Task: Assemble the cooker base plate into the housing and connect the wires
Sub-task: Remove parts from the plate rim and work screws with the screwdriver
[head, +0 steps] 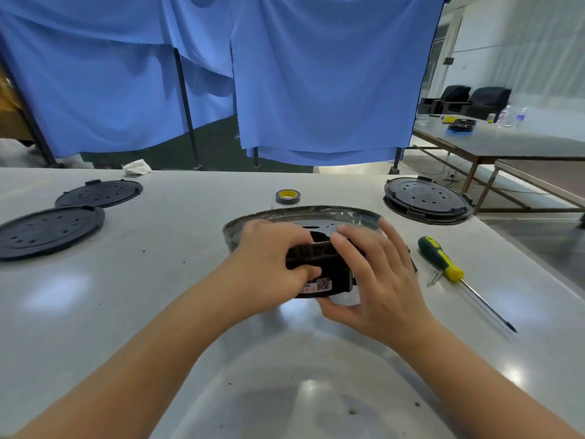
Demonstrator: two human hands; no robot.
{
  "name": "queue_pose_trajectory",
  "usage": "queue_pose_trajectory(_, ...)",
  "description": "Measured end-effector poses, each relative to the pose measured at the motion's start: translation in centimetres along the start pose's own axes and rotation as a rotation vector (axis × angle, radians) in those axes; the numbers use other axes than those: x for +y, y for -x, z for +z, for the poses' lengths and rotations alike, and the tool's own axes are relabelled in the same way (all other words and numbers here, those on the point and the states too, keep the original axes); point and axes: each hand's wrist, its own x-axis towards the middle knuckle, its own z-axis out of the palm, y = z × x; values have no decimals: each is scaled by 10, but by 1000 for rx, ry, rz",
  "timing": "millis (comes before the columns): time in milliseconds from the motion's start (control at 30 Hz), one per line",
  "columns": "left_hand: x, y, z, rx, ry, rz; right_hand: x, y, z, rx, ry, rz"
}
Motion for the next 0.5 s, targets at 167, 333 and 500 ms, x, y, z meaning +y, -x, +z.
queue_pose_trajectory(167,-8,13,27,11,-77,60,0,16,2,-63,1,-57)
queue_pose_trajectory(333,-13,28,44,19,-124,121,4,26,-1,-167,5,-168)
queue_pose_trajectory(500,-17,28,44,-28,-132,152,7,27,-4,-281,-48,-197)
